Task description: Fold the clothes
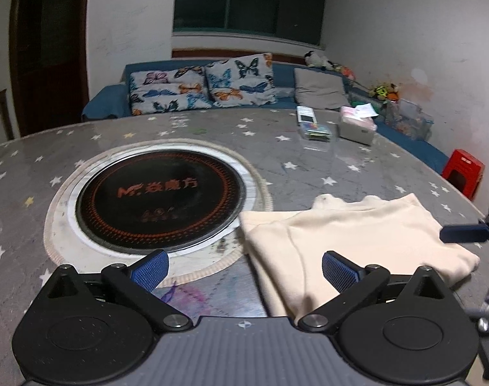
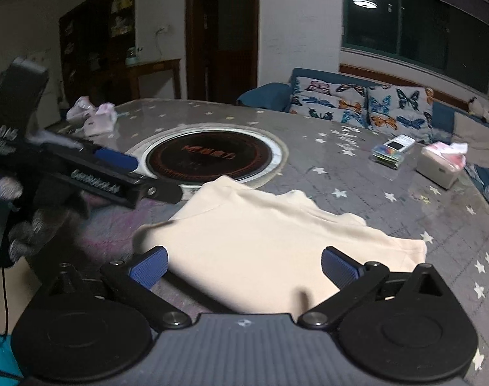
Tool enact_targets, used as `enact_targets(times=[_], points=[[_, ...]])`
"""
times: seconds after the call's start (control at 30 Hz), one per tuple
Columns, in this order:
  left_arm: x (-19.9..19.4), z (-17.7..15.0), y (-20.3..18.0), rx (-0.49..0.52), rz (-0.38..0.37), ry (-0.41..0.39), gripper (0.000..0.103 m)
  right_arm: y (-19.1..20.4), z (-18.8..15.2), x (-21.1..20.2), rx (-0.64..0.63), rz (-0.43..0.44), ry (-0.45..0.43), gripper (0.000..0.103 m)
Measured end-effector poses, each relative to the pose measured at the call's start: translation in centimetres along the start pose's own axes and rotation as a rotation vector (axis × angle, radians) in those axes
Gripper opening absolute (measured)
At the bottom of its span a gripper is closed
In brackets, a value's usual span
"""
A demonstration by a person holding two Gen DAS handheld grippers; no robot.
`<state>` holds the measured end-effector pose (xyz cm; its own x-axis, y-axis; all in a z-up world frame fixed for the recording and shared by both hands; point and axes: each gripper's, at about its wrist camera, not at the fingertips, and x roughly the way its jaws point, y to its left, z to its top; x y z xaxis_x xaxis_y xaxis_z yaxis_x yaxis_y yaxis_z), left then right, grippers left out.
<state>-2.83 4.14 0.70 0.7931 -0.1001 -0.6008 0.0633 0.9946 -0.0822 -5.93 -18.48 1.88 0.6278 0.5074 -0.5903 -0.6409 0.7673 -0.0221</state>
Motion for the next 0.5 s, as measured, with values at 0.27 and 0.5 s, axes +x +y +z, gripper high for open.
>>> enact_targets(times=[0.27,0.5], points=[[-0.3,0.3,1.4,-0.087,0.046,0.013,0.102,2.3,0.3,0.5,-0.063,0.073,0.022,0.064],[-1.3,-0.2,2.6,-0.128,0.071,0.001,0.102,3.6,1.4,3.2,-0.083,0.193,0.056,0.025]])
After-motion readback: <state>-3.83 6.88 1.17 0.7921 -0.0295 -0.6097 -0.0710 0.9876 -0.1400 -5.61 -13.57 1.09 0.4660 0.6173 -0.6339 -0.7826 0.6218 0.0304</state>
